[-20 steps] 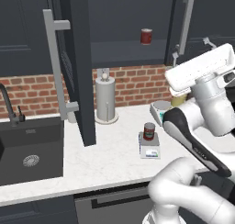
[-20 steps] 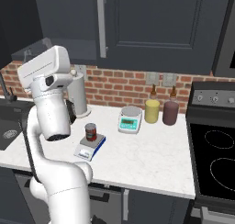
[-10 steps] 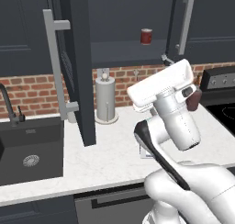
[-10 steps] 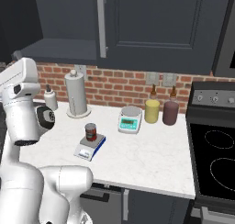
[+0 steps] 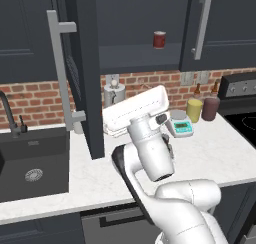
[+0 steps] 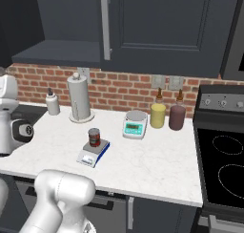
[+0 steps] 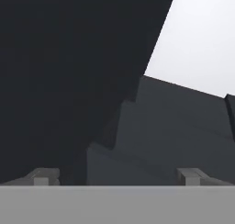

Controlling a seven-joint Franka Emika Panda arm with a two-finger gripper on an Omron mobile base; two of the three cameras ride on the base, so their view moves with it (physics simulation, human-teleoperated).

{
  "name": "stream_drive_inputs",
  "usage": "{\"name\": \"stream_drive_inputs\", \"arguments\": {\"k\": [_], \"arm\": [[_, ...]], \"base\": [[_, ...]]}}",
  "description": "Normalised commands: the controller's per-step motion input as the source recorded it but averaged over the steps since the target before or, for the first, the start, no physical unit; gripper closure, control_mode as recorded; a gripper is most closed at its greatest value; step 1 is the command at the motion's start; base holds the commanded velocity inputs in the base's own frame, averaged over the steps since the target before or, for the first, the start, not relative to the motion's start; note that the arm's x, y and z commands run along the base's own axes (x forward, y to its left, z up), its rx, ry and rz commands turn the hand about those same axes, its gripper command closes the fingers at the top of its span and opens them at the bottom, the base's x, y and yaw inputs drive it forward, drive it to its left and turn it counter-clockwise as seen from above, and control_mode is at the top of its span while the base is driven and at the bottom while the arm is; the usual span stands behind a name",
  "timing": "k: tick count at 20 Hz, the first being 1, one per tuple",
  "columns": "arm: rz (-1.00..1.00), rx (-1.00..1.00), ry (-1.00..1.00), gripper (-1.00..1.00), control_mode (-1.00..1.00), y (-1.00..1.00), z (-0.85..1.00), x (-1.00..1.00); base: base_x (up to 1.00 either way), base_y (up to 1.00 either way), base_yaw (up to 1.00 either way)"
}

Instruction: Pick the canned food and place it on the digital scale for weighing, and close the cabinet.

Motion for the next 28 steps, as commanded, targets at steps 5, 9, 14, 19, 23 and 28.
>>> {"name": "stream_drive_inputs", "arguments": {"k": [5,9,14,19,23,28], "arm": [[0.09,0.15,0.07,-1.00,-1.00,0.27,-0.22,0.27],[0.08,0.19,0.00,-1.00,-1.00,-0.04,-0.34,0.02],[0.05,0.16,-0.07,-1.00,-1.00,-0.21,-0.26,-0.19],[0.01,0.04,-0.09,-1.00,-1.00,0.15,-0.16,-0.08],[0.01,0.00,-0.07,-1.00,-1.00,0.49,-0.32,0.00],[0.00,0.01,-0.01,-1.00,-1.00,0.52,-0.43,0.00]], "base": [[0.00,0.00,0.00],[0.00,0.00,0.00],[0.00,0.00,0.00],[0.00,0.00,0.00],[0.00,0.00,0.00],[0.00,0.00,0.00]]}}
